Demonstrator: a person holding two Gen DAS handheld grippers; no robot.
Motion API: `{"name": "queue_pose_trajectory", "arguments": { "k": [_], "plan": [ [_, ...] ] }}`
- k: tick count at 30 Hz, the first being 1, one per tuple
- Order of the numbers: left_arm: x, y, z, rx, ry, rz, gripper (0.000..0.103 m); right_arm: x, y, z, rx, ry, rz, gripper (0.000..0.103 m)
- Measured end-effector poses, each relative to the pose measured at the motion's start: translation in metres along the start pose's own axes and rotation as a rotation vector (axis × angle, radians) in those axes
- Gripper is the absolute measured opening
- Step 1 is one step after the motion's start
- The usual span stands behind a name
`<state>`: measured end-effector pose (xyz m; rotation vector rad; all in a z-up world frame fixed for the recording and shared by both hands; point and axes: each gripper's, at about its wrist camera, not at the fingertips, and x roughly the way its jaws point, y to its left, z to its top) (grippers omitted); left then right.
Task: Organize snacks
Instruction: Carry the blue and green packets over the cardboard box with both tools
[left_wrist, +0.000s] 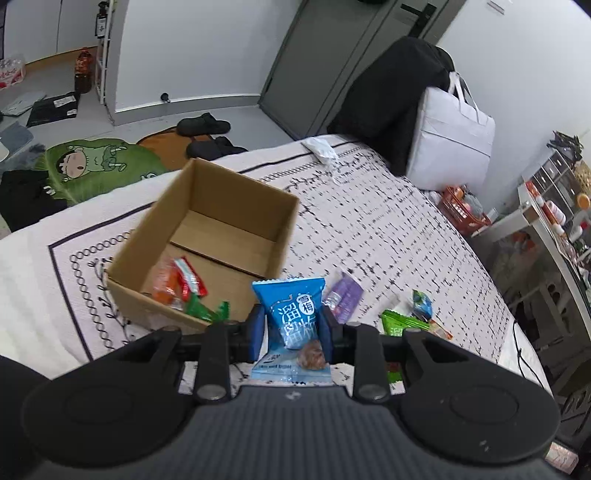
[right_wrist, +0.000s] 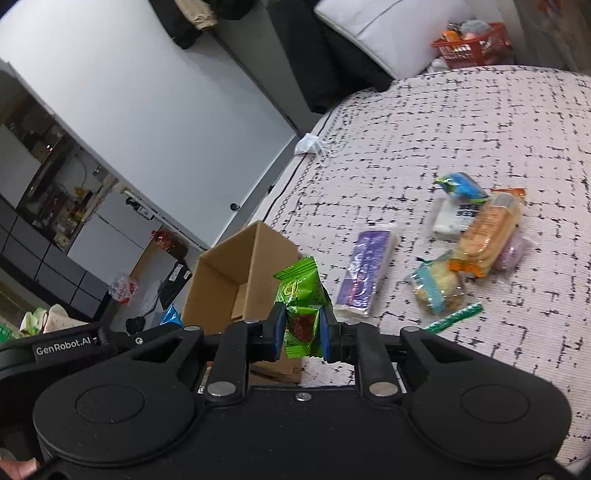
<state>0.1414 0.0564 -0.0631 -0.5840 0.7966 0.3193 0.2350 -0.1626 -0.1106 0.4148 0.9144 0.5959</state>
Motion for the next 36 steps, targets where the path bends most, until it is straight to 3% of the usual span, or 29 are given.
{"name": "queue_pose_trajectory", "arguments": {
  "k": [8,17,36],
  "plan": [
    [-0.004,0.035,0.013,-0.046,-0.017,0.01,0.03,0.01,0.019,-0.007,-0.042,-0.001,0.008,0.019],
    [0.002,0.067,0.027,-0.099,-0.02,0.013,0.03,0.029,0.047,-0.008,-0.073,-0.014,0.081,0.019],
    [0.042,0.088,0.046,-0.148,0.016,0.017,0.03,0.078,0.071,-0.011,-0.066,0.045,0.131,0.019]
  ]
}}
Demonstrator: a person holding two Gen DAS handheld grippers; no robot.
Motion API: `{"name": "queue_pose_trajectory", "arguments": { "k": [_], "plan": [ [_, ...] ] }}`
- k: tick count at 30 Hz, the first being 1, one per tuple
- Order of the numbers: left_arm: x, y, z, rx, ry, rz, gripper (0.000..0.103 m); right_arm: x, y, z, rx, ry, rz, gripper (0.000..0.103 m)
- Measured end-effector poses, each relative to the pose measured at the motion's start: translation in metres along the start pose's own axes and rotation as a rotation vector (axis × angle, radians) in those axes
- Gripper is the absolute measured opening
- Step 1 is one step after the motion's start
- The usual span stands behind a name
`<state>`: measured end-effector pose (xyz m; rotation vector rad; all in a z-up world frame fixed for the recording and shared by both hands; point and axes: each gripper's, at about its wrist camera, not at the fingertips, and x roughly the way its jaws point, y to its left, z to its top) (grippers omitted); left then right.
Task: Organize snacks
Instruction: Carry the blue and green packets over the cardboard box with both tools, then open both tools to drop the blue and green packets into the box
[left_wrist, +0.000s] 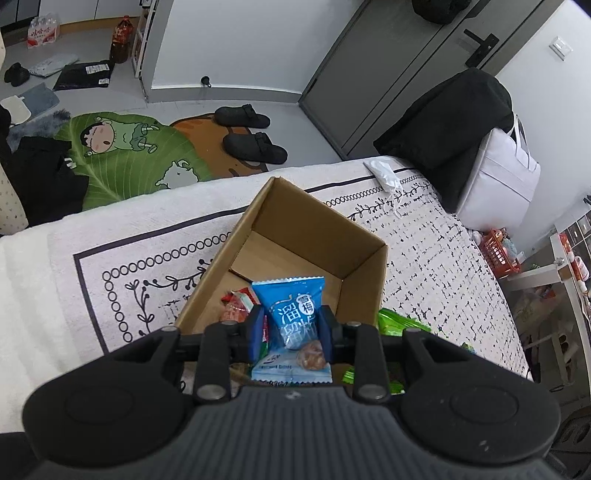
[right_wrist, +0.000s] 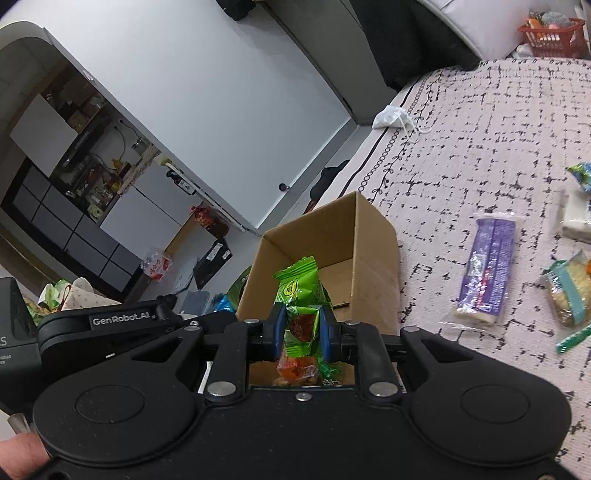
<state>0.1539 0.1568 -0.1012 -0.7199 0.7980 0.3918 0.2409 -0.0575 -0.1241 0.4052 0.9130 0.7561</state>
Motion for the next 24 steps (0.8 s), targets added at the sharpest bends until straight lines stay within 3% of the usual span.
{"name": "queue_pose_trajectory", "arguments": {
  "k": [3,5,10,15,18,21,22,23,24],
  "plan": [
    [0.001,0.002,0.001,-0.014,-0.015,0.0,0.035,0.004,0.001,0.0,-0.001,0.016,-0.012,0.027],
    [0.003,0.002,0.003,-0.019,-0.01,0.009,0.04,0.003,0.0,0.0,0.005,0.01,-0.014,0.047],
    [0.005,0.0,0.002,-0.024,0.004,0.043,0.055,-0.008,-0.003,0.002,0.014,-0.003,-0.033,0.049],
    [0.002,-0.003,-0.003,-0.016,0.031,0.051,0.076,-0.02,-0.006,0.005,0.014,0.002,-0.086,0.052],
    [-0.002,-0.007,-0.007,-0.009,0.035,0.061,0.079,-0.03,-0.011,0.007,0.022,0.005,-0.114,0.056],
    [-0.006,-0.013,-0.012,0.012,0.038,0.067,0.081,-0.046,-0.015,0.008,0.026,-0.002,-0.145,0.071],
    [-0.008,-0.016,-0.014,0.021,0.038,0.069,0.083,-0.052,-0.018,0.009,0.033,-0.009,-0.151,0.081],
    [-0.01,-0.019,-0.015,0.028,0.037,0.064,0.088,-0.057,-0.021,0.009,0.041,-0.016,-0.153,0.091],
    [-0.012,-0.021,-0.017,0.03,0.034,0.058,0.091,-0.063,-0.025,0.009,0.054,-0.025,-0.159,0.094]
  ]
}}
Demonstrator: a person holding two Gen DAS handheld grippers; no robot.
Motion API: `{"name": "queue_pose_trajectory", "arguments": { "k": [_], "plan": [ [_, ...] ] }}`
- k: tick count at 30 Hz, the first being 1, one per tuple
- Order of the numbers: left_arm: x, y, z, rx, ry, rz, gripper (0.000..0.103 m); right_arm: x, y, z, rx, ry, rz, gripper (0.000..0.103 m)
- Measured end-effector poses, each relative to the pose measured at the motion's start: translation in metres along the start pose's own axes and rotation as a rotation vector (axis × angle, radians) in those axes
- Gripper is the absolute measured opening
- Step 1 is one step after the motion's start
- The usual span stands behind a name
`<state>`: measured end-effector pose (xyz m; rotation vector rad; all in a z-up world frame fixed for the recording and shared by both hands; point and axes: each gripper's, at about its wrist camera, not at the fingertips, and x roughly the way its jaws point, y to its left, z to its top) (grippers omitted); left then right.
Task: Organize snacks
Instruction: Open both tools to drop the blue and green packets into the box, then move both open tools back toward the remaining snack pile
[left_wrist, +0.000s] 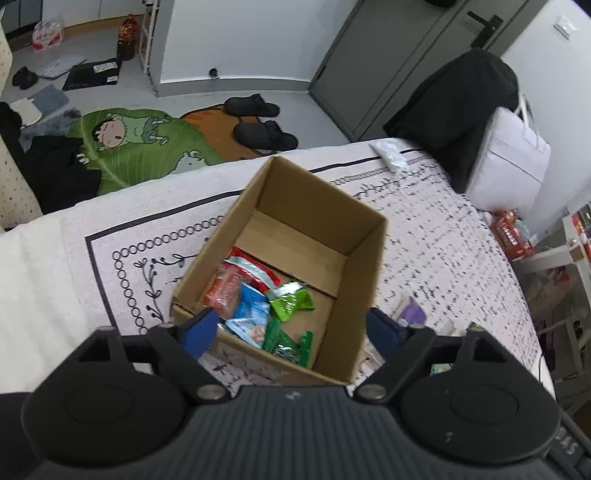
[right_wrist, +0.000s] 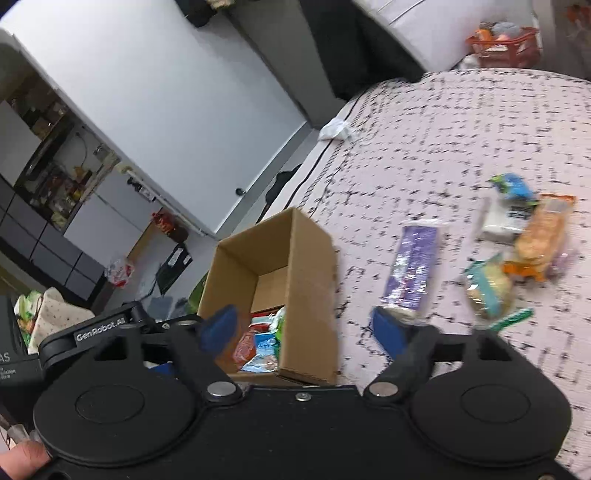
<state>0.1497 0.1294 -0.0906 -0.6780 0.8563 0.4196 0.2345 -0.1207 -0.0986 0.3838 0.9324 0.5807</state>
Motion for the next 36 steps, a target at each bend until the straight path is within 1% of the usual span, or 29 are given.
{"name": "queue_pose_trajectory", "arguments": {
  "k": [4,5,6,11,15,16,20,23,29,36],
  "plan": [
    [-0.01,-0.01,-0.004,0.001,-0.02,-0.031,0.099,-0.013,-0.015,0.003,0.029,0.012,-0.034,0.095],
    [-0.013,-0.013,-0.005,0.008,-0.028,-0.033,0.102,-0.017,-0.017,0.003,0.03,0.011,-0.046,0.095],
    [-0.016,-0.016,-0.006,0.018,-0.035,-0.033,0.103,-0.021,-0.02,0.005,0.029,0.006,-0.06,0.095],
    [-0.027,-0.035,-0.013,0.065,-0.055,-0.047,0.103,-0.043,-0.039,0.012,0.079,-0.009,-0.086,0.098],
    [-0.031,-0.049,-0.019,0.086,-0.054,-0.079,0.103,-0.06,-0.056,0.018,0.131,-0.036,-0.123,0.099],
    [-0.033,-0.052,-0.02,0.089,-0.05,-0.088,0.103,-0.063,-0.061,0.02,0.145,-0.041,-0.121,0.1],
    [-0.037,-0.069,-0.026,0.138,-0.035,-0.077,0.103,-0.071,-0.075,0.023,0.189,-0.045,-0.116,0.1],
    [-0.04,-0.08,-0.031,0.154,-0.034,-0.076,0.103,-0.078,-0.082,0.024,0.217,-0.055,-0.09,0.1],
    [-0.042,-0.101,-0.042,0.187,-0.042,-0.08,0.103,-0.094,-0.09,0.025,0.211,-0.084,-0.079,0.103],
    [-0.036,-0.12,-0.053,0.201,-0.033,-0.099,0.103,-0.106,-0.111,0.03,0.265,-0.138,-0.128,0.103]
  ]
}}
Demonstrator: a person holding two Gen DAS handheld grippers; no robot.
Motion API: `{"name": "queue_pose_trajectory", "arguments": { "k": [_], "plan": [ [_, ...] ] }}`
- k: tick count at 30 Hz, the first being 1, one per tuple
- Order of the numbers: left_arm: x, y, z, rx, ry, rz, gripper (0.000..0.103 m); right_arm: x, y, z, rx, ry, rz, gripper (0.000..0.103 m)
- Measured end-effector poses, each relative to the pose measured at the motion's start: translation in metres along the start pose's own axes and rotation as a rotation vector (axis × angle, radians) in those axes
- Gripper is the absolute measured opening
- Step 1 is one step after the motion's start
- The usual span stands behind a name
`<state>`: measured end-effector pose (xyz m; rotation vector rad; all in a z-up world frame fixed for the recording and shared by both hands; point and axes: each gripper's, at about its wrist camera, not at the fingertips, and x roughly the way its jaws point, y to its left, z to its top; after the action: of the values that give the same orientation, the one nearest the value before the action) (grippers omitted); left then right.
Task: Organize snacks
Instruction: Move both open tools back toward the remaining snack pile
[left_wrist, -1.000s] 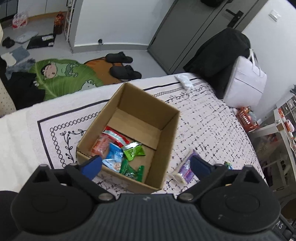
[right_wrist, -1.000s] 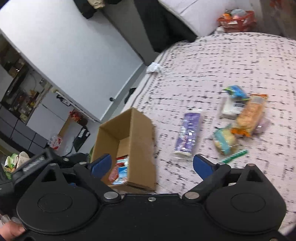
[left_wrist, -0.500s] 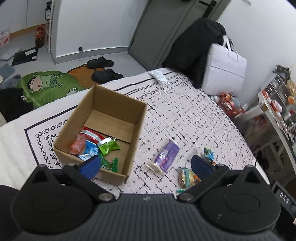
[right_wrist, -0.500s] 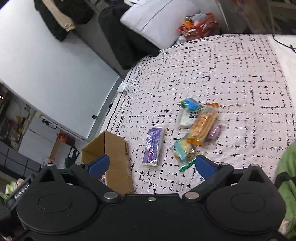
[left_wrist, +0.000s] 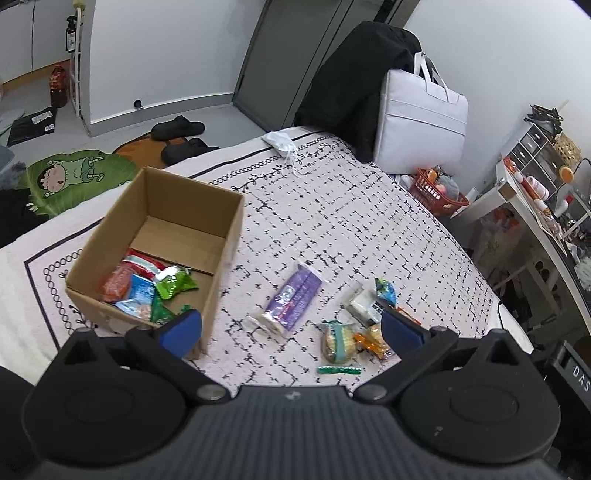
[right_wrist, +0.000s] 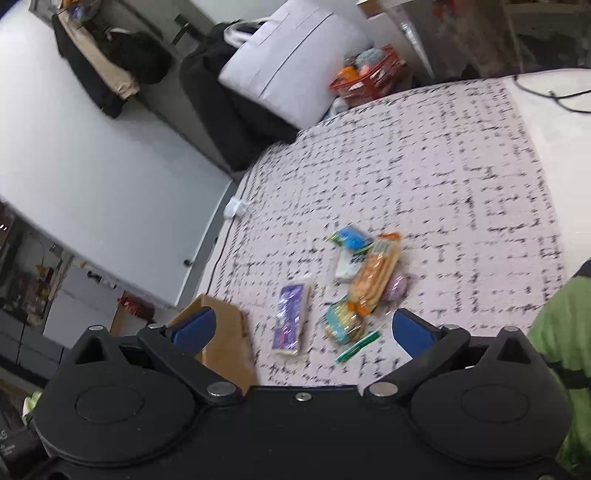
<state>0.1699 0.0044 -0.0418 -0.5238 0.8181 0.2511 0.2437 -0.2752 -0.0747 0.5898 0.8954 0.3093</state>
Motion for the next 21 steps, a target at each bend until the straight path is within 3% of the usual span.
{"name": "queue_pose_trajectory", "arguments": {
  "k": [13,17,21],
  "plan": [
    [0.033,-0.032,-0.015,0.021,0.018,-0.033,0.101,0.014,-0.034,0.011,0.105,-0.005,-0.02,0.098],
    [0.05,-0.037,-0.02,0.017,0.027,-0.042,0.097,0.027,-0.048,0.015,0.162,0.014,-0.027,0.084],
    [0.068,-0.04,-0.024,0.007,0.056,-0.049,0.092,0.039,-0.055,0.016,0.198,0.029,-0.035,0.078]
  ]
}}
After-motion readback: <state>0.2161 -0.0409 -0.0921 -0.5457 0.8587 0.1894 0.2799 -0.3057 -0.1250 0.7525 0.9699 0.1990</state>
